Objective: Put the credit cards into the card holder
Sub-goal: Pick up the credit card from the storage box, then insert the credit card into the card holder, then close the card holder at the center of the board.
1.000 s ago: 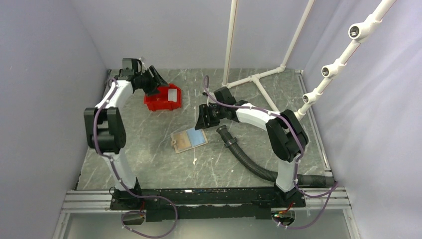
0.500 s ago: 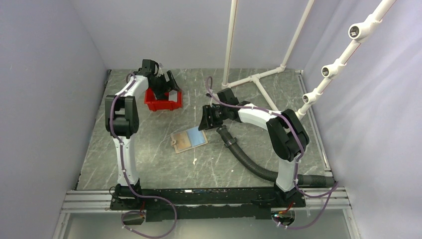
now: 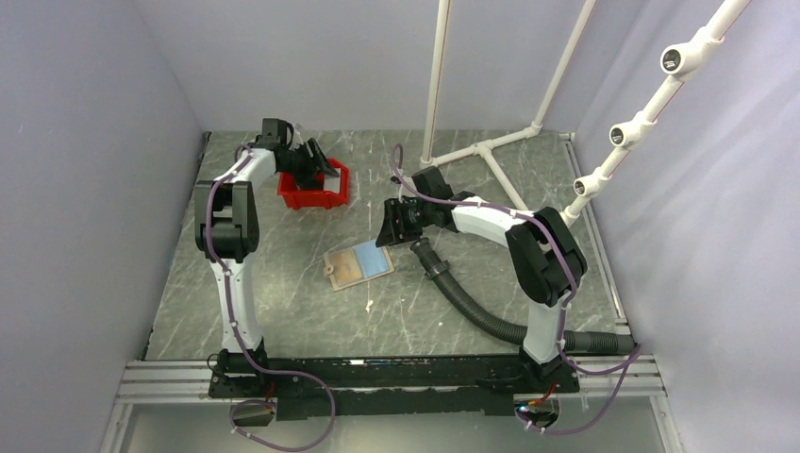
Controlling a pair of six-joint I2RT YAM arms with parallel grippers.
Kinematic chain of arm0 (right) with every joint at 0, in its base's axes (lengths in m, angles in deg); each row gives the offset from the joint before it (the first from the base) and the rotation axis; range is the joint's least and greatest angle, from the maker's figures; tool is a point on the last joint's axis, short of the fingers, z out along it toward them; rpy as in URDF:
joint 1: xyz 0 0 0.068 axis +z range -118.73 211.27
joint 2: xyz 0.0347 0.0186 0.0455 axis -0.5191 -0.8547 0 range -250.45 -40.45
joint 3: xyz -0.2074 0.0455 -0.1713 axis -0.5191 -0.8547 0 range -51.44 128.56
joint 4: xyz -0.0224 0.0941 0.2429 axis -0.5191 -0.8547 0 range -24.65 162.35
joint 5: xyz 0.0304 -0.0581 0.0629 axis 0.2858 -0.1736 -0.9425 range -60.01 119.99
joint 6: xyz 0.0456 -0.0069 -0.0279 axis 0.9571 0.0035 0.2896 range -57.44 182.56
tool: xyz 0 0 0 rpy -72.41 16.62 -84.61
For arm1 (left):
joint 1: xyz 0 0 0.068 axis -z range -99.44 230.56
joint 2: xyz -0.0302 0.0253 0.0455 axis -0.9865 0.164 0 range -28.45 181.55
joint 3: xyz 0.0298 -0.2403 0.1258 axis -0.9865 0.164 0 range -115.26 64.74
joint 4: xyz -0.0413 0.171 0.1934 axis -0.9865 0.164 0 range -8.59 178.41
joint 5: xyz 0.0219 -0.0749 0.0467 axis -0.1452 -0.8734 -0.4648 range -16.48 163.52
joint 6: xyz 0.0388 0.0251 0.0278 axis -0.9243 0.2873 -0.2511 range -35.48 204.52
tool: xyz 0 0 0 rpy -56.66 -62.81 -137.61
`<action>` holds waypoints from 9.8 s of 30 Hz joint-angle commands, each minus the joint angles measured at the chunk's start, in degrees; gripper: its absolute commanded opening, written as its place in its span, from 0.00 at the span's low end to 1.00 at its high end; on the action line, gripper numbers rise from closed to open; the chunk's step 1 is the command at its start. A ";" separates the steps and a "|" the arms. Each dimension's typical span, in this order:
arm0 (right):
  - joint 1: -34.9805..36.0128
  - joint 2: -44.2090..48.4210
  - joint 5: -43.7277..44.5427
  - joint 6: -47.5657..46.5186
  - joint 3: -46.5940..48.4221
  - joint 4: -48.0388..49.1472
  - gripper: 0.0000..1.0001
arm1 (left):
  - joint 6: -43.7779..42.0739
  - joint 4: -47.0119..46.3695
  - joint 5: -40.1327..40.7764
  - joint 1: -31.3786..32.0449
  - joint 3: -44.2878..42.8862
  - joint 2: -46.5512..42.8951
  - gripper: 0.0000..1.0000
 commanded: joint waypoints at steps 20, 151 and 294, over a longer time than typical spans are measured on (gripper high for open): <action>-0.26 1.85 -1.97 0.46 -0.25 2.72 0.47 | 0.29 -3.15 -3.21 0.14 2.27 -7.41 0.31; -0.96 -5.38 -17.91 2.39 -5.39 5.01 0.00 | 1.81 -3.56 6.20 10.90 58.77 -37.13 0.00; 12.01 1.23 -10.89 16.84 2.71 15.81 0.68 | 10.68 -11.97 15.15 16.00 62.93 -42.66 0.16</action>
